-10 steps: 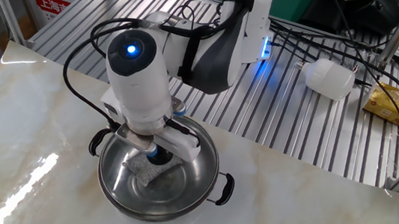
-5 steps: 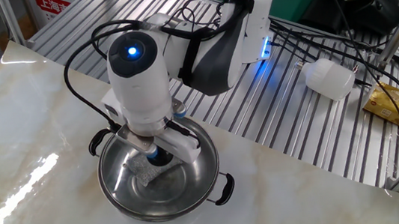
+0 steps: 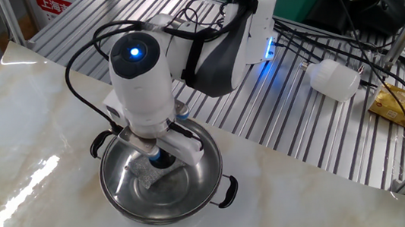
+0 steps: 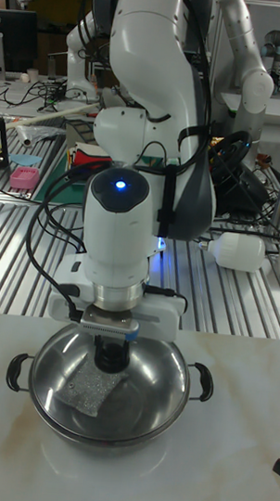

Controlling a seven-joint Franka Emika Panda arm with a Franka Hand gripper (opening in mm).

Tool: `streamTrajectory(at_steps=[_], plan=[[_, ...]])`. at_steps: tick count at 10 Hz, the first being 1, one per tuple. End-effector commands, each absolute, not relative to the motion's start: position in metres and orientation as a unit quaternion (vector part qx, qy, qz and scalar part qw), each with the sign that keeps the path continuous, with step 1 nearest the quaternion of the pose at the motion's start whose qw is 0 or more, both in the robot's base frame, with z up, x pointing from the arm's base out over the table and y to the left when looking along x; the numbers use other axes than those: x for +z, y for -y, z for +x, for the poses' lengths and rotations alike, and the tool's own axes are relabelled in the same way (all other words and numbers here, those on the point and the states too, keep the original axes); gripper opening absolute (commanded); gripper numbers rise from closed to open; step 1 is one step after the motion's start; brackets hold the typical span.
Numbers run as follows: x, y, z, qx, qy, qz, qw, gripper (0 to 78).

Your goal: Cover the pot with the lid

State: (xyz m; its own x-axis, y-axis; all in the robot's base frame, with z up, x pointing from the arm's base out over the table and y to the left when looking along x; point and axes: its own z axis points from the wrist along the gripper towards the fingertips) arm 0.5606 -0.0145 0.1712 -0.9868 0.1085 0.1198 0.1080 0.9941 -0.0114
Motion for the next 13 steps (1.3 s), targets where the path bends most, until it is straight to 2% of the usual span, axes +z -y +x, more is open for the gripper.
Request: streamTrajectory(at_steps=[1,13], plan=[[0.1737,0.0147,0.5622,0.003,0.997,-0.056,0.057,1.1],[0.1719,0.0144,0.5614,0.006,0.997,-0.055,0.054,1.1]])
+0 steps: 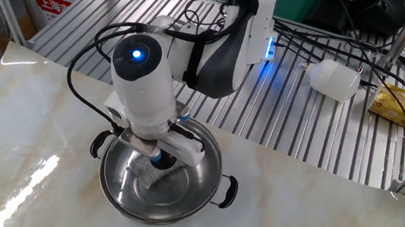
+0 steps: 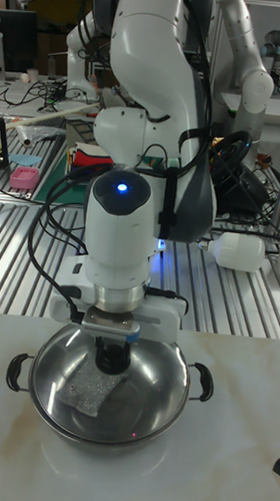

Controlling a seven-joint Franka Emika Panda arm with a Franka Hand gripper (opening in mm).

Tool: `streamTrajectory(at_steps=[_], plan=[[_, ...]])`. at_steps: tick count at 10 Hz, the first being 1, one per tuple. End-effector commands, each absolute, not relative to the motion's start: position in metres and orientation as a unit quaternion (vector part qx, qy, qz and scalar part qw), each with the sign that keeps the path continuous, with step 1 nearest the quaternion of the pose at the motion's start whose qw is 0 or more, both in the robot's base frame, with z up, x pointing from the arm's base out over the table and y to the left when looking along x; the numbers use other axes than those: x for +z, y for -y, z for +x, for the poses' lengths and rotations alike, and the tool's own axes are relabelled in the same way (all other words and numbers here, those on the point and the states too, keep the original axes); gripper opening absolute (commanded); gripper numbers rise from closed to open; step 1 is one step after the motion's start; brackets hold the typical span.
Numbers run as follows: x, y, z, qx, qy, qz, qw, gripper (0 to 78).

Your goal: Cover the pot with the lid

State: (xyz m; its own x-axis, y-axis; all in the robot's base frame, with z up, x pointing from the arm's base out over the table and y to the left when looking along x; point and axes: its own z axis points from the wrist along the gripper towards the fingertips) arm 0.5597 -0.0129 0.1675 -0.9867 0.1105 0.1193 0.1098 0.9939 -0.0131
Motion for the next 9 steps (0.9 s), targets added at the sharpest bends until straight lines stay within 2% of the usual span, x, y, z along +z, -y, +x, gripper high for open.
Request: streamTrajectory(at_steps=[1,9], plan=[[0.173,0.015,0.561,0.007,0.997,-0.056,0.054,1.1],[0.183,0.019,0.559,0.007,0.997,-0.067,0.038,1.1]])
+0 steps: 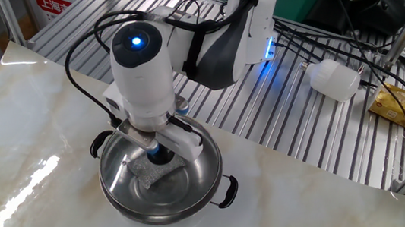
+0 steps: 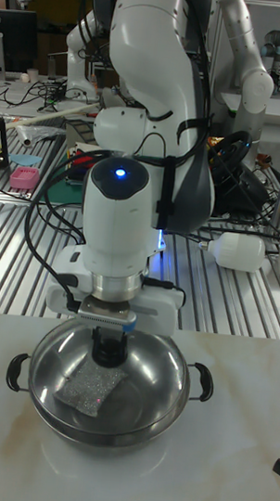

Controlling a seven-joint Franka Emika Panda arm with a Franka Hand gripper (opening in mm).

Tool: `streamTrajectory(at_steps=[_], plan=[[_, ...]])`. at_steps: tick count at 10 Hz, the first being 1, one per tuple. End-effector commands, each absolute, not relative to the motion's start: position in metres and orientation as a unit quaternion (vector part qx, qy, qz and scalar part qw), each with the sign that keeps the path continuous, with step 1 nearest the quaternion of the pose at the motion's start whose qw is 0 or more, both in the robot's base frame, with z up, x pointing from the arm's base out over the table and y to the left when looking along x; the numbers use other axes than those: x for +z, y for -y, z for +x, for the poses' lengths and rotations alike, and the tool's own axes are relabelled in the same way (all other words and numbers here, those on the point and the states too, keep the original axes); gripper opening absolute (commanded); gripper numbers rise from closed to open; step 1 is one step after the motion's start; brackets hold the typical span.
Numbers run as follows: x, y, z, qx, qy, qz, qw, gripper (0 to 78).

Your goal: Cover the pot with the lid

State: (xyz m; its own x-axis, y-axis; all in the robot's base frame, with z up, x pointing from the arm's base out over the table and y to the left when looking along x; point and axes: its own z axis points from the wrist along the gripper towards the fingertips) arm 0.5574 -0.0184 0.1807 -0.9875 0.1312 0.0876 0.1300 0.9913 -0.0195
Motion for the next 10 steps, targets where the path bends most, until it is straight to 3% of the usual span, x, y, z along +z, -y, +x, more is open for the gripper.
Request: streamTrajectory(at_steps=[1,10], plan=[[0.1832,0.0187,0.5591,0.007,0.997,-0.068,0.037,1.1],[0.1742,0.0151,0.561,0.004,0.997,-0.064,0.036,1.1]])
